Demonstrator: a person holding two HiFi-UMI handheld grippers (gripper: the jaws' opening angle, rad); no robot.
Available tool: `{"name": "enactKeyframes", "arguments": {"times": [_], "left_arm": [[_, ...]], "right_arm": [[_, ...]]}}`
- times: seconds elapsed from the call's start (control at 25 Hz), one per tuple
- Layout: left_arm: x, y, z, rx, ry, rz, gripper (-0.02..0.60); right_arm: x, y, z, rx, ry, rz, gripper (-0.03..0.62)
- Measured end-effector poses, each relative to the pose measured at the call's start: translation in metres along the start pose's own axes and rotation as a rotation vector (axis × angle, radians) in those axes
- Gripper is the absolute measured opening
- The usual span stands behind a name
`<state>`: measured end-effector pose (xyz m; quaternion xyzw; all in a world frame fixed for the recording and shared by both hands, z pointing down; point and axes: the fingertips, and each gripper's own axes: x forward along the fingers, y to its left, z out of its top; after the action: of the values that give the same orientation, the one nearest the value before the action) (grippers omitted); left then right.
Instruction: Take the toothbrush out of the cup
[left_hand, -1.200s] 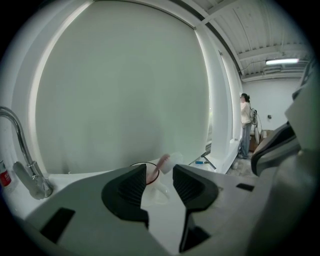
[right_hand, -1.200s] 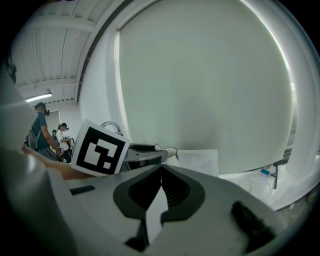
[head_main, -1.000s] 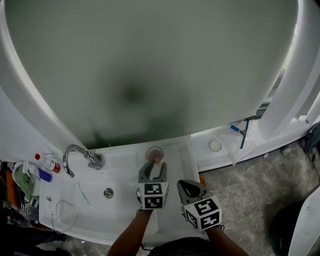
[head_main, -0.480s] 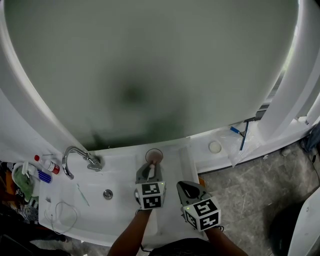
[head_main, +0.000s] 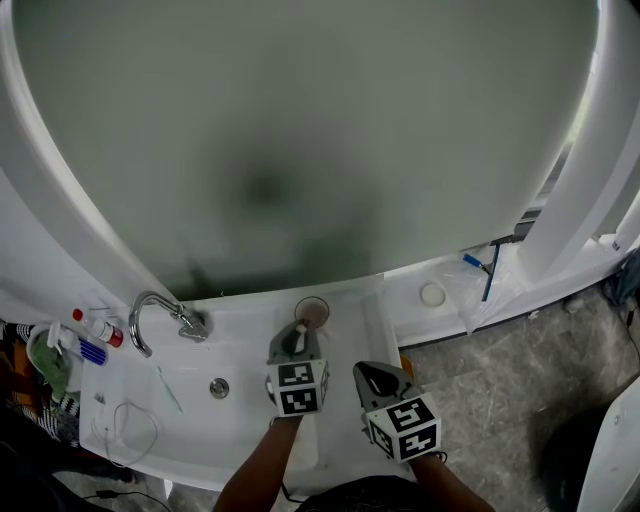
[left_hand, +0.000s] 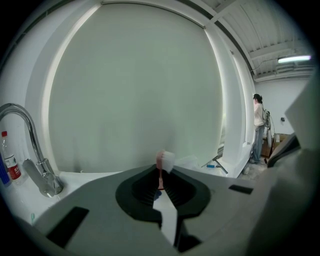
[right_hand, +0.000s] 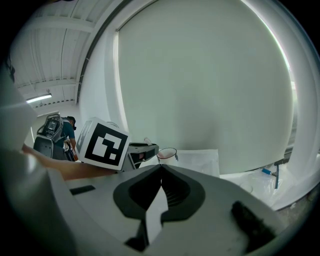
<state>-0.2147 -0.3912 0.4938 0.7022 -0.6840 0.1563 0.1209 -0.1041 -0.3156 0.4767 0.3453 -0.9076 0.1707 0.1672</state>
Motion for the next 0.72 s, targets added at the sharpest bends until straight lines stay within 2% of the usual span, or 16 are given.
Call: {"name": "enactKeyframes", "arguments": {"times": [0.72], "left_arm": [[-0.046,0.013,0.033,-0.025,-0.109,-0.046,0.028]], "right_arm": [[-0.007,0.027,0.002,0.007,-0.039,-0.003,0.011]]}}
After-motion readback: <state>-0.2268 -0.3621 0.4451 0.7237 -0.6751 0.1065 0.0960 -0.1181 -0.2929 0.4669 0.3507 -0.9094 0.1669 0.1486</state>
